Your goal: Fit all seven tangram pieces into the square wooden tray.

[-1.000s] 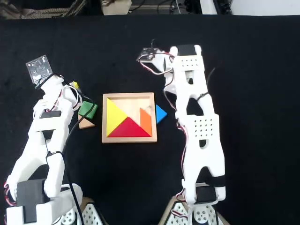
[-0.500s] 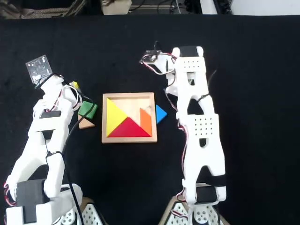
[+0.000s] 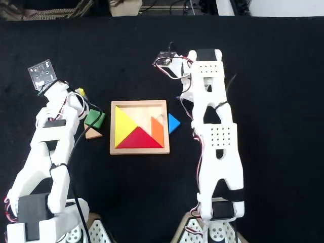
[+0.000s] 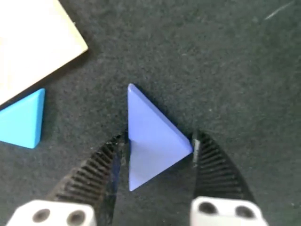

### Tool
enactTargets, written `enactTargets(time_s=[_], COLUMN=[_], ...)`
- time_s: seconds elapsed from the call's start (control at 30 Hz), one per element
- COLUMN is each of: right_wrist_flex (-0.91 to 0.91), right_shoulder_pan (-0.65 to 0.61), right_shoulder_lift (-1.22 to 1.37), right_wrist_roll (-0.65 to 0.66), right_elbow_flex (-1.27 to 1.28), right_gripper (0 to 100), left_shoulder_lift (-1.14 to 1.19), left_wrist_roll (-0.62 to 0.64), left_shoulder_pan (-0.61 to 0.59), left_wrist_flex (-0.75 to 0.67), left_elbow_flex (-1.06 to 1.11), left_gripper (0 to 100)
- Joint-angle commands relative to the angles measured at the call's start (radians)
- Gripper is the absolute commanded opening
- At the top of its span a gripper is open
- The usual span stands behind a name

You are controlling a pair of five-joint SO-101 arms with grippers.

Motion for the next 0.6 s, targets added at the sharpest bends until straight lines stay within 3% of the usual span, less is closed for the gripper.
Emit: enactTargets(time_s=[0.0,0.3,0.57], right_wrist_flex=[0.011,0.015,0.054], right_shoulder_pan=[0.011,0.011,0.032], right_shoulder_lift=[-0.001,-0.010,-0.039], right_wrist_roll=[0.015,0.012,-0.068], right_elbow_flex=[-0.007,-0.041,-0.202], right_gripper=[12.1,1.2,1.2], left_shoulder_lift=[-0.006,-0.006,-0.006], left_wrist_roll=[-0.006,-0.006,-0.006], left_shoulder_pan=[-0.007,-0.007,-0.007], left_wrist_flex=[-0.023,-0.023,-0.023], left_elbow_flex=[-0.071,-0.071,-0.071], left_gripper=[12,12,12])
